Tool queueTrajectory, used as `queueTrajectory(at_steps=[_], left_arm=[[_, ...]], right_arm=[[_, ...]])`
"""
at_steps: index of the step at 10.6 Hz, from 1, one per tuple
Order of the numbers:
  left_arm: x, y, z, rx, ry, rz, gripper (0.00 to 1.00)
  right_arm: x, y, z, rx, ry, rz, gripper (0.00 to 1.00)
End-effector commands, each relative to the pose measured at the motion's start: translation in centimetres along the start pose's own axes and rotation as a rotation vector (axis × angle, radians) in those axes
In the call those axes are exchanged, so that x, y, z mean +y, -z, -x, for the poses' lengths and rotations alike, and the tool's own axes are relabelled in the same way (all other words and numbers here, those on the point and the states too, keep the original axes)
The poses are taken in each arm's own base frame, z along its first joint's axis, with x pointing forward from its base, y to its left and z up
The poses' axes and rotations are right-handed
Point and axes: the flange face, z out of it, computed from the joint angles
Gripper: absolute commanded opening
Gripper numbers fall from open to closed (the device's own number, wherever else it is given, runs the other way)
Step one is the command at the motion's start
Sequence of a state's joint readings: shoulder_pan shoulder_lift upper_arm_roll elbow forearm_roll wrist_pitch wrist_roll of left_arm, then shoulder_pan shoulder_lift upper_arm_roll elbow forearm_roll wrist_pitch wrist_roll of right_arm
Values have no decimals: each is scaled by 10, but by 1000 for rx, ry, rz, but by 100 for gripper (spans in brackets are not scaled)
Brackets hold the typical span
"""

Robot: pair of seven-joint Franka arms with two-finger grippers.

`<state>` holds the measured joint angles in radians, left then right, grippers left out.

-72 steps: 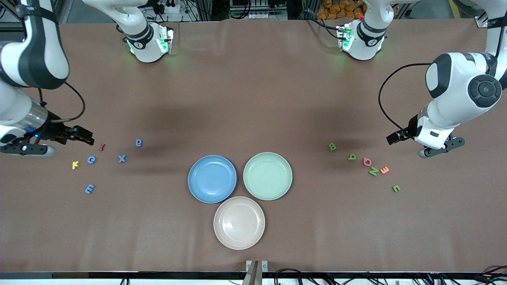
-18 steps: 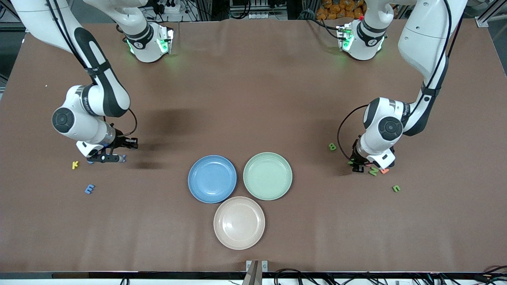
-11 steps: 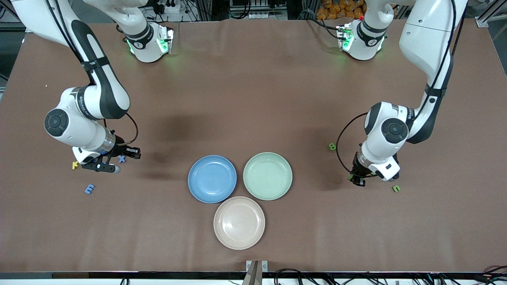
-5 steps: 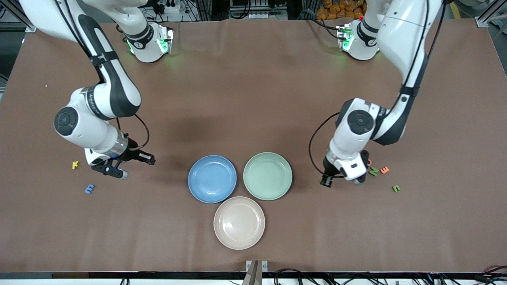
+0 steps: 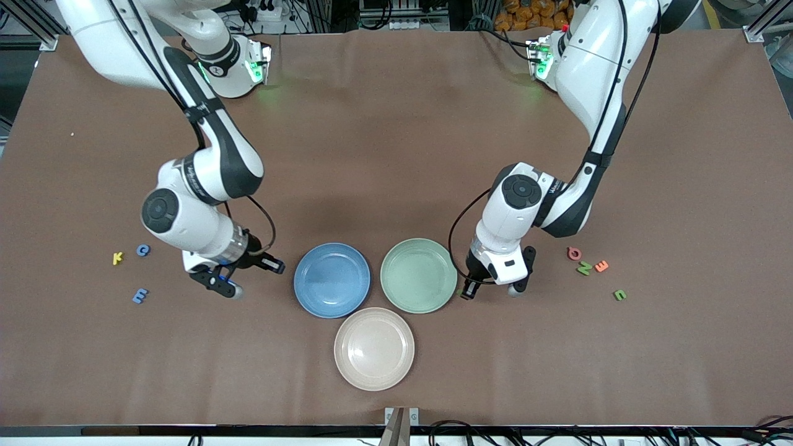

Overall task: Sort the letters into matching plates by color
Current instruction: 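Carry the blue a to the blue plate while the left gripper carries q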

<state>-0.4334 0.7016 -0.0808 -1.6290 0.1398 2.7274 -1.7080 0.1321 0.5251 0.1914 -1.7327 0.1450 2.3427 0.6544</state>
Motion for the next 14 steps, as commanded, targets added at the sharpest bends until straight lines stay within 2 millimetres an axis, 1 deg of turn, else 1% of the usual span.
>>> queueTrajectory(at_steps=[1,3,4,5,6,7,8,9,10,11,12,13,14], left_arm=[[8,7,37,-28,-43,59,0],[3,8,75,-52,-55,53,0],[-3,2,82,-55,-48,37,0],[-6,-2,80,-51,-56,24,43],[-10,-5,79,-40,-71,7,99],[-11,-4,74,-28,-66,-27,100],[-12,-5,65,-16,-56,-60,100],[-14,-7,59,-7,-52,-85,100],[-15,-4,49,9,-42,-124,100],[-17,-3,31,30,-21,-179,100],[-22,-3,19,49,-10,-244,100],[-26,0,-1,66,-14,-306,100],[-29,5,-15,64,-69,-358,100]], right_arm=[[-38,-32,-4,-15,-55,-20,9],[-54,-48,2,-19,-59,-15,9],[-61,-54,6,-14,-60,-24,12],[-67,-58,10,-1,-83,-43,16],[-71,-61,14,-5,-92,-49,41],[-73,-62,17,0,-75,-44,85],[-70,-63,16,22,-35,-13,100],[-68,-64,14,46,4,15,100],[-67,-62,13,53,20,22,100],[-64,-61,11,52,39,25,100],[-57,-58,6,47,68,34,100],[-49,-53,2,35,91,52,100],[-41,-44,-4,23,111,68,100]])
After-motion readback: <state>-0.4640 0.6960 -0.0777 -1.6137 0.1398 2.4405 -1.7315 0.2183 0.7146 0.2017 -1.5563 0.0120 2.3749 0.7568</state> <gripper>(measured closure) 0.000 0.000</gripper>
